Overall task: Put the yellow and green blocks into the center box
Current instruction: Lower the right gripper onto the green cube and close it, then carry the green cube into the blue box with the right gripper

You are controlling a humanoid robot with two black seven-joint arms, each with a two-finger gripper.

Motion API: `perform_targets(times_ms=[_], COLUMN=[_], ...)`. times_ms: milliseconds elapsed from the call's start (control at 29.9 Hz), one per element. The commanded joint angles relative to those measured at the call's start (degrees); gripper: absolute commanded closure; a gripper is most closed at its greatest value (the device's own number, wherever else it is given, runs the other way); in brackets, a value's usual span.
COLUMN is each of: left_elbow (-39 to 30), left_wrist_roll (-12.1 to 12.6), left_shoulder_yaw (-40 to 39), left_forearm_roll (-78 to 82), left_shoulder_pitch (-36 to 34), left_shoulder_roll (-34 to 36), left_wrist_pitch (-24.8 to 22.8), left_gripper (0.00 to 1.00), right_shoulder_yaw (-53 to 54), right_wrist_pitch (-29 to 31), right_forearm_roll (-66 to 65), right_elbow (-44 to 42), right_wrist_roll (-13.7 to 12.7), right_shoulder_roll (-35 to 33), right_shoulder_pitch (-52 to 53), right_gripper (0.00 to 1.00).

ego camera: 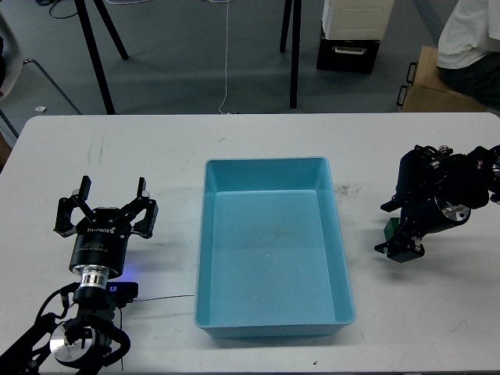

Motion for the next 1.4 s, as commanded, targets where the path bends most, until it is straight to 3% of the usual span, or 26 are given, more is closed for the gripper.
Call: perform_targets(times_ms=[0,401,635,835,1203,1370], left_elbow=[0.0,0.0,0.0,0.0,0.0,0.0], left_wrist_roll=[0.0,0.0,0.0,0.0,0.0,0.0], left_shoulder_yaw=[0.0,0.0,-0.1,-0.1,-0.1,-0.3], left_forearm_roll=[0.0,0.0,-0.1,-0.1,0.0,-0.1], left_shoulder_pitch=[0.0,-0.2,-0.3,-0.3,-0.3,-1.0], left_shoulder_roll=[0.0,0.0,-0.1,-0.1,-0.1,0.0], left_wrist_pitch=[0.0,0.1,0.1,0.1,0.1,0.2], left_gripper=[0.0,0.0,0.0,0.0,0.0,0.0], right_shoulder_yaw=[-1.9,-2.3,-4.0,-4.0,0.8,4.8], right_wrist_pitch=[0.0,0.0,0.0,0.0,-0.6,-0.6], right_forearm_roll=[0.0,-2.7,-2.7,-2.7,-1.2,1.6], right_elbow=[-0.1,-0.9,-2.9,-3.9,-3.7,-3.5], right_wrist_roll=[0.0,0.0,0.0,0.0,0.0,0.0], right_shoulder_roll=[0.0,-0.8,-0.8,-0.7,-0.9,-0.6], right_shoulder_pitch=[0.3,-0.2,-0.3,0.1,8.1,13.2], right_gripper=[0.09,0.12,0.38,0.7,0.9,0.91])
